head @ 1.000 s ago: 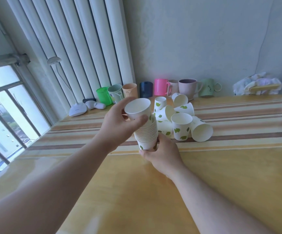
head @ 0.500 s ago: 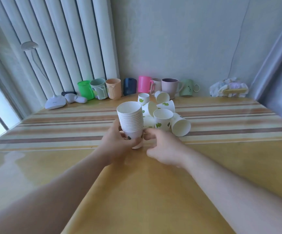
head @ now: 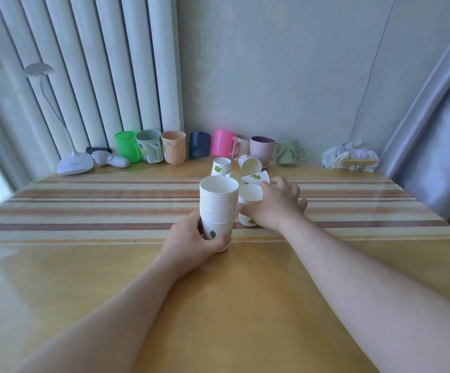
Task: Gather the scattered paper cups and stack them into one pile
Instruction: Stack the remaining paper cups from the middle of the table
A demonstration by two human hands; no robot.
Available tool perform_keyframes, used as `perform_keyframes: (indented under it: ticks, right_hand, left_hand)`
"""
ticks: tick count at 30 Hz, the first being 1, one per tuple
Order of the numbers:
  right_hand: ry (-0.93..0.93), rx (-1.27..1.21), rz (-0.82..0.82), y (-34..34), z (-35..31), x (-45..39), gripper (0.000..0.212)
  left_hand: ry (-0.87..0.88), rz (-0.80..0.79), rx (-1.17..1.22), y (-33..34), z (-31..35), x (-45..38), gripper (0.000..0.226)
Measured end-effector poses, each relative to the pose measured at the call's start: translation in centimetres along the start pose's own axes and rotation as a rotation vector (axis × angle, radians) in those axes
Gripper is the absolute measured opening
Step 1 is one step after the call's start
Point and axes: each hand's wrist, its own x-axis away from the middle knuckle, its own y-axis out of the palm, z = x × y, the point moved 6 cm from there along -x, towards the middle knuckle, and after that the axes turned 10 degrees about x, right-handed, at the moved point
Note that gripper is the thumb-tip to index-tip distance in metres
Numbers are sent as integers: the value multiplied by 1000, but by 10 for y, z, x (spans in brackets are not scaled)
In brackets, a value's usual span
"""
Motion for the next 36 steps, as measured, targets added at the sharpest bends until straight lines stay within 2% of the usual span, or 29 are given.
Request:
perform_keyframes:
  ticks: [3,5,7,9,11,13,16,19,23,25,26,29,30,33,36]
  right_hand:
    - [-30,-62,49,-5,-11,5,65]
    - [-74,-147,163,-22,-16,12,59]
    - [-95,-387,280,-52,-16,22,57]
    - [-77,-731,349,-81,-13,29,56]
    - [-74,-1032,374,-103,-17,32,69]
    - [-156,-1152,337,-111,-31,33,86]
    - [-286,-1000,217,-94,-57,44,84]
    - [-334,-796,189,-65,-64,46,89]
    - [-416,-704,79,-45,-52,49,113]
    - [-444,-690,84,-45,-34,51,111]
    - [-419,-701,115,-45,-22,50,101]
    - [-237,-698,239,-36,19,37,55]
    - [-178,-679,249,-28,29,31,50]
    - [31,-612,126,7,52,18,83]
    - [131,-348,60,37,52,13,103]
  left_hand:
    - [13,4,7,-1,0,0,36]
    - [13,2,10,-1,0,1,37]
    - [14,-2,17,-1,0,1,38]
    - [14,-5,26,-1,0,2,37]
    - [13,-7,27,-2,0,2,36]
    - [12,-5,22,-2,0,4,35]
    - [12,5,23,-3,1,7,35]
    - [11,9,23,-4,3,9,36]
    - [23,9,13,-3,3,10,38]
    - [19,5,8,-3,2,9,39]
    - [16,2,5,-3,1,8,39]
    - [10,-4,0,-2,0,6,42]
    - [8,-6,-1,-2,-1,5,42]
    - [14,-6,0,-1,-1,3,41]
    - [27,4,-11,0,-1,2,43]
